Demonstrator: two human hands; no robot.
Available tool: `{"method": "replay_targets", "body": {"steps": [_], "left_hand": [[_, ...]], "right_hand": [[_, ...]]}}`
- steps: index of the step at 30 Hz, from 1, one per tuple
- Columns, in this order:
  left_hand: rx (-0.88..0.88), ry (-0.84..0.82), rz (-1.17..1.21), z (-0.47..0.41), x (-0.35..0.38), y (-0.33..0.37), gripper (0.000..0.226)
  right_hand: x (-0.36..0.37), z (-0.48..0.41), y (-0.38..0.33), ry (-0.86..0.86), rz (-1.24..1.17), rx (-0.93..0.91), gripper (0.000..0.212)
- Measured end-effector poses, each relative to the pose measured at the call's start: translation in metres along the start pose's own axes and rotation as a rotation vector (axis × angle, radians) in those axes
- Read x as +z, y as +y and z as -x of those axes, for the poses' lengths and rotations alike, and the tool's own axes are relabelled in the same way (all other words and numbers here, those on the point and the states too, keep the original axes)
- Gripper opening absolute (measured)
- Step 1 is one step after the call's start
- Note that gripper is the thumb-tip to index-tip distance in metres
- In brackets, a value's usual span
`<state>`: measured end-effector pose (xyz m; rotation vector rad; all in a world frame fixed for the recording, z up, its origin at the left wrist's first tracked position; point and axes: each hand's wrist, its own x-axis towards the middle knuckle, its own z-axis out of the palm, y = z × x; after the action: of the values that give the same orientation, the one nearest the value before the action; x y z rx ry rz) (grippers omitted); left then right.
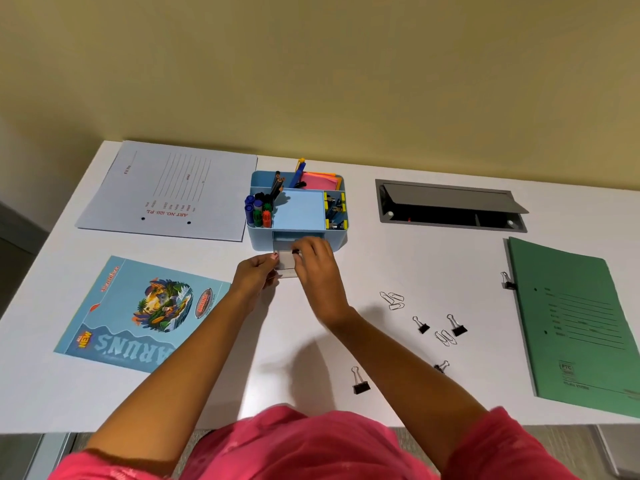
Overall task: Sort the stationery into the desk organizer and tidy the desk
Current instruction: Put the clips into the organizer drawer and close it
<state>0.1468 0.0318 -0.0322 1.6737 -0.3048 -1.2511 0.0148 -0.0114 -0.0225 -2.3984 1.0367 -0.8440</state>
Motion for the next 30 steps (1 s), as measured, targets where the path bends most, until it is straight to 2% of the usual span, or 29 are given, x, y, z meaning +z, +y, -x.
{"method": "replay_targets", "body": {"steps": [4, 6, 9, 12, 16, 18, 21, 23, 26, 28, 30], "left_hand": [[-0.005, 0.004, 0.018, 0.002, 0.0, 0.001, 0.028], [-0.002, 0.005, 0.015, 0.001, 0.0, 0.001, 0.029], [0.011, 0.007, 0.0, 0.001, 0.001, 0.0, 0.03], [0.016, 0.008, -0.021, 0.001, 0.002, -0.003, 0.029], [0.02, 0.014, -0.008, 0.002, 0.003, -0.005, 0.031], [0.03, 0.034, -0.005, 0.002, 0.005, -0.007, 0.031], [0.041, 0.055, -0.001, 0.002, 0.008, -0.01, 0.033], [0.048, 0.062, -0.003, 0.002, 0.008, -0.01, 0.033], [0.057, 0.068, -0.025, 0.001, 0.008, -0.011, 0.033], [0.059, 0.067, -0.037, 0.001, 0.007, -0.011, 0.032], [0.059, 0.065, -0.045, 0.001, 0.008, -0.011, 0.033]], "right_hand": [[0.014, -0.007, 0.007, -0.118, 0.136, 0.049, 0.046], [0.015, -0.006, 0.009, -0.123, 0.139, 0.062, 0.047], [0.01, 0.0, 0.012, -0.056, 0.173, 0.054, 0.043], [-0.002, 0.017, 0.021, 0.052, 0.139, 0.14, 0.022], [-0.034, 0.052, 0.044, 0.222, 0.139, 0.255, 0.029], [-0.051, 0.075, 0.069, 0.288, 0.28, 0.299, 0.029], [-0.074, 0.11, 0.105, 0.354, 0.34, 0.474, 0.026], [-0.088, 0.128, 0.122, 0.33, 0.375, 0.641, 0.033], [-0.104, 0.142, 0.14, 0.163, 0.488, 0.858, 0.047], [-0.112, 0.148, 0.149, 0.081, 0.536, 0.937, 0.052], [-0.115, 0.152, 0.153, 0.07, 0.478, 0.984, 0.048]]}}
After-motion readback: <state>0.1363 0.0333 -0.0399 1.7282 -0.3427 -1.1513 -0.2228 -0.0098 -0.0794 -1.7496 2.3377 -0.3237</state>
